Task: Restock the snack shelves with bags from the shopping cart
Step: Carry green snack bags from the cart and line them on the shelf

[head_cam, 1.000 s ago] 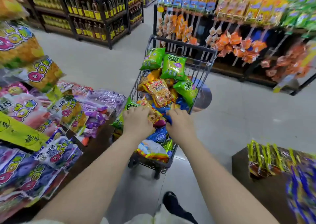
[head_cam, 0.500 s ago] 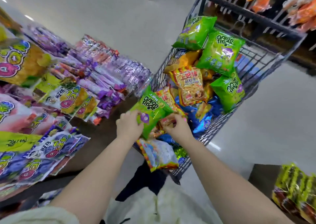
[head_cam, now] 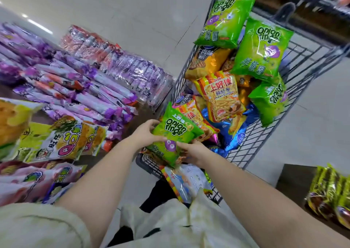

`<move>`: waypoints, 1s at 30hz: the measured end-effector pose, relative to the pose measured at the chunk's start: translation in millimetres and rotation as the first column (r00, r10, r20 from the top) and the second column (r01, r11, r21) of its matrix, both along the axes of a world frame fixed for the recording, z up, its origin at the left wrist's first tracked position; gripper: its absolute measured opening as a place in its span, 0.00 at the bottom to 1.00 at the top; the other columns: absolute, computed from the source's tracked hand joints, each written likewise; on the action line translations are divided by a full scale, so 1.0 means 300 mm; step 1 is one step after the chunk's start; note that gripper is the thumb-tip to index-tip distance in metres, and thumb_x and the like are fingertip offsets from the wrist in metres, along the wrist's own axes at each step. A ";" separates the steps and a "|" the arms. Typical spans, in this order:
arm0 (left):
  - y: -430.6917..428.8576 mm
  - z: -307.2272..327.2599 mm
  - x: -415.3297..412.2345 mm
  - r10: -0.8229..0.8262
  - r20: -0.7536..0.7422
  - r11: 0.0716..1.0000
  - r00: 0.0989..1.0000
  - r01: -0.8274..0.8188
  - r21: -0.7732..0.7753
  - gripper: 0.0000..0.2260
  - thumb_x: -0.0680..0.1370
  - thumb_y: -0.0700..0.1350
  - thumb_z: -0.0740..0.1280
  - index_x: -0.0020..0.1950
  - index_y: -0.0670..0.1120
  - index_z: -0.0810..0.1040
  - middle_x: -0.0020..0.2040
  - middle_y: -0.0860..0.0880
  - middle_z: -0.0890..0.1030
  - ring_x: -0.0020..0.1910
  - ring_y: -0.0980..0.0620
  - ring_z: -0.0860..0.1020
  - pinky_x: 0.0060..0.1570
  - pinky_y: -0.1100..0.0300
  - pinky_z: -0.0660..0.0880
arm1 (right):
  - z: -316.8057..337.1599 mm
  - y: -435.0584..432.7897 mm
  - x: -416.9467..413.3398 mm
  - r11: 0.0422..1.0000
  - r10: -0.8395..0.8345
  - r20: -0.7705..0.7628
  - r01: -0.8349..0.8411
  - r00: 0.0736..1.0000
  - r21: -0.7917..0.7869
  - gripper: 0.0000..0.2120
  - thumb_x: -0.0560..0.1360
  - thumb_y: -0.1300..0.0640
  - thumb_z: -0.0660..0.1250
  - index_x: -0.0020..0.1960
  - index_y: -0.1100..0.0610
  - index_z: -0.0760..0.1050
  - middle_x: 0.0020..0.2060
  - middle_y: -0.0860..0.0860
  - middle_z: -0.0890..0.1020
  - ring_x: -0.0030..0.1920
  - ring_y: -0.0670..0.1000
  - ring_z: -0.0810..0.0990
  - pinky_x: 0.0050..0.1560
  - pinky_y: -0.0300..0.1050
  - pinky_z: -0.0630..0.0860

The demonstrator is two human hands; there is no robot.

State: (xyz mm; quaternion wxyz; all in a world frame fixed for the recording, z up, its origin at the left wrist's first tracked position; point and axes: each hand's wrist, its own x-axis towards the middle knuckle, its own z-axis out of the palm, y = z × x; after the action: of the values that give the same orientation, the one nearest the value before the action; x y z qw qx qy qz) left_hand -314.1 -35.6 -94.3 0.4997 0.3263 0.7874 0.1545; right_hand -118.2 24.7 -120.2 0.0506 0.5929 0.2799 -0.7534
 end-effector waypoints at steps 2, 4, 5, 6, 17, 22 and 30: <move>-0.010 -0.006 -0.003 0.042 0.051 0.999 0.998 -0.042 0.012 0.34 0.64 0.47 0.82 0.68 0.48 0.72 0.55 0.50 0.75 0.60 0.50 0.75 0.59 0.58 0.72 | 0.008 0.006 0.003 1.000 -0.021 -0.005 0.021 1.000 0.001 0.30 0.68 0.55 0.78 0.65 0.57 0.69 0.58 0.54 0.81 0.58 0.56 0.79 0.59 0.60 0.77; -0.028 -0.001 -0.001 0.103 0.096 0.994 0.990 -0.106 0.037 0.36 0.59 0.52 0.84 0.64 0.52 0.73 0.56 0.50 0.78 0.61 0.49 0.77 0.63 0.51 0.74 | 0.023 0.014 0.009 0.999 -0.037 -0.024 0.038 0.999 0.029 0.30 0.68 0.56 0.78 0.65 0.57 0.69 0.56 0.52 0.81 0.56 0.54 0.80 0.56 0.56 0.78; -0.037 0.000 0.000 0.143 0.112 0.987 0.983 -0.149 0.052 0.36 0.57 0.53 0.84 0.62 0.54 0.73 0.57 0.50 0.79 0.60 0.49 0.78 0.63 0.49 0.74 | 0.025 0.018 0.012 0.997 -0.057 -0.037 0.059 0.998 0.047 0.27 0.69 0.57 0.77 0.64 0.57 0.70 0.54 0.52 0.81 0.54 0.53 0.80 0.52 0.53 0.78; -0.048 0.006 0.004 0.183 0.123 0.979 0.975 -0.192 0.064 0.35 0.57 0.53 0.84 0.60 0.54 0.73 0.57 0.49 0.79 0.59 0.50 0.79 0.63 0.49 0.75 | 0.039 0.022 0.014 0.996 -0.064 -0.055 0.067 0.996 0.054 0.26 0.70 0.58 0.76 0.64 0.58 0.70 0.54 0.52 0.82 0.53 0.53 0.81 0.48 0.50 0.79; -0.327 0.221 0.293 0.630 0.314 0.651 0.710 -0.704 0.285 0.31 0.60 0.59 0.82 0.59 0.56 0.74 0.56 0.48 0.81 0.51 0.51 0.82 0.50 0.55 0.81 | 0.264 0.006 0.096 0.930 0.301 -0.246 -0.226 0.922 0.292 0.39 0.62 0.50 0.81 0.66 0.55 0.64 0.62 0.56 0.76 0.55 0.56 0.81 0.49 0.52 0.82; -0.573 0.280 0.498 0.801 0.371 0.341 0.471 -0.867 0.364 0.20 0.72 0.43 0.76 0.62 0.50 0.74 0.54 0.49 0.82 0.50 0.51 0.82 0.50 0.55 0.80 | 0.350 -0.134 0.138 0.816 0.536 -0.290 -0.398 0.793 0.419 0.36 0.66 0.52 0.79 0.69 0.54 0.66 0.54 0.46 0.77 0.51 0.50 0.81 0.43 0.43 0.78; -1.025 0.343 0.809 0.907 0.413 -0.130 0.079 -0.882 0.453 0.20 0.73 0.41 0.74 0.63 0.46 0.75 0.57 0.45 0.83 0.55 0.44 0.82 0.57 0.45 0.78 | 0.451 -0.568 0.162 0.713 0.699 -0.486 -0.566 0.525 0.414 0.24 0.71 0.64 0.74 0.64 0.64 0.71 0.57 0.60 0.81 0.51 0.57 0.84 0.47 0.52 0.82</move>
State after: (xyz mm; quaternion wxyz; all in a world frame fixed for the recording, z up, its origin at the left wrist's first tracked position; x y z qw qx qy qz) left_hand -71.5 -343.1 8.7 0.1037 -0.1543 0.7004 0.6892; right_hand -69.5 -145.6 15.0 0.1669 0.1737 0.5527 -0.7978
